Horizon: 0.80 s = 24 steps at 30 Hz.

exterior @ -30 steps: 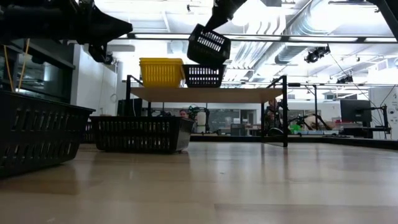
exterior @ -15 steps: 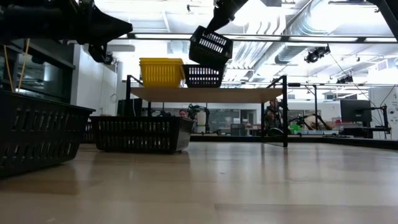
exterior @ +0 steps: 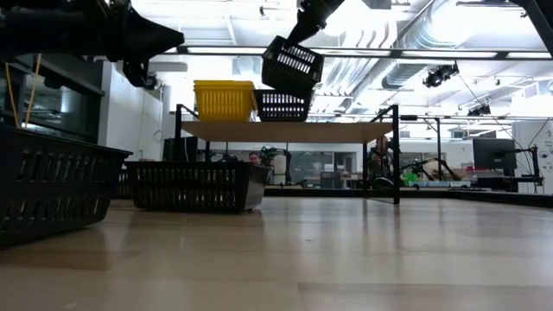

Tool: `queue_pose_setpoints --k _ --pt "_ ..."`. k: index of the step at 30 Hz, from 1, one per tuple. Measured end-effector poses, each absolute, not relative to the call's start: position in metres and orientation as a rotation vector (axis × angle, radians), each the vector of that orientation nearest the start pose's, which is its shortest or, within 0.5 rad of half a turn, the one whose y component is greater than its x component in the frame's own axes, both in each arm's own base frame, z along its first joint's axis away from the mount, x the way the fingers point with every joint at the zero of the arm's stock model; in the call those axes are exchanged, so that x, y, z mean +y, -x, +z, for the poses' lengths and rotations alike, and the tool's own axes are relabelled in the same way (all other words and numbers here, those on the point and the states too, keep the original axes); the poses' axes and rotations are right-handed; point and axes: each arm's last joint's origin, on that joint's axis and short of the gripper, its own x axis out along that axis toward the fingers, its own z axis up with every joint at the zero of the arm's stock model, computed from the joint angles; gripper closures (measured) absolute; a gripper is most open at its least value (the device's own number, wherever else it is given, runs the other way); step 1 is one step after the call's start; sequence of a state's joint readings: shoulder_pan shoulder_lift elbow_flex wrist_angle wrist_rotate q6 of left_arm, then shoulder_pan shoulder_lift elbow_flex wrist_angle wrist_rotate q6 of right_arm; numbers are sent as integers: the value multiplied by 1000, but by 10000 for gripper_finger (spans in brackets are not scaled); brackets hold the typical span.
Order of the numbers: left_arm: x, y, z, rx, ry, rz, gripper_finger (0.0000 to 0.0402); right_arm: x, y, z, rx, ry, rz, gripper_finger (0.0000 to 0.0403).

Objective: Stack baskets on shelf by color
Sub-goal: Stack the black bin on the black bin on the shelf

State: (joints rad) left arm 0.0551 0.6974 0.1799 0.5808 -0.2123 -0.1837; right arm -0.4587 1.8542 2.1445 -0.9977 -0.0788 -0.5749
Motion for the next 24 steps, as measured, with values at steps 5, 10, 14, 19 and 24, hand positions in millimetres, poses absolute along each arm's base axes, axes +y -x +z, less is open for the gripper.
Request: queue_pose_setpoints --k 5,10,14,19,24 --pt "15 -156 210 -88 187 261 401 -169 -346 422 766 328 -183 338" --pt "15 -156 210 -87 185 261 401 -169 -346 422 768 325 -191 280" --pt "15 -156 210 -87 184 261 401 -170 -346 422 776 331 -210 258" --pt "15 -156 210 -87 184 261 402 -170 -345 421 790 337 -219 258" --pt "15 -156 208 -69 177 263 402 -162 -328 420 913 318 -204 258"
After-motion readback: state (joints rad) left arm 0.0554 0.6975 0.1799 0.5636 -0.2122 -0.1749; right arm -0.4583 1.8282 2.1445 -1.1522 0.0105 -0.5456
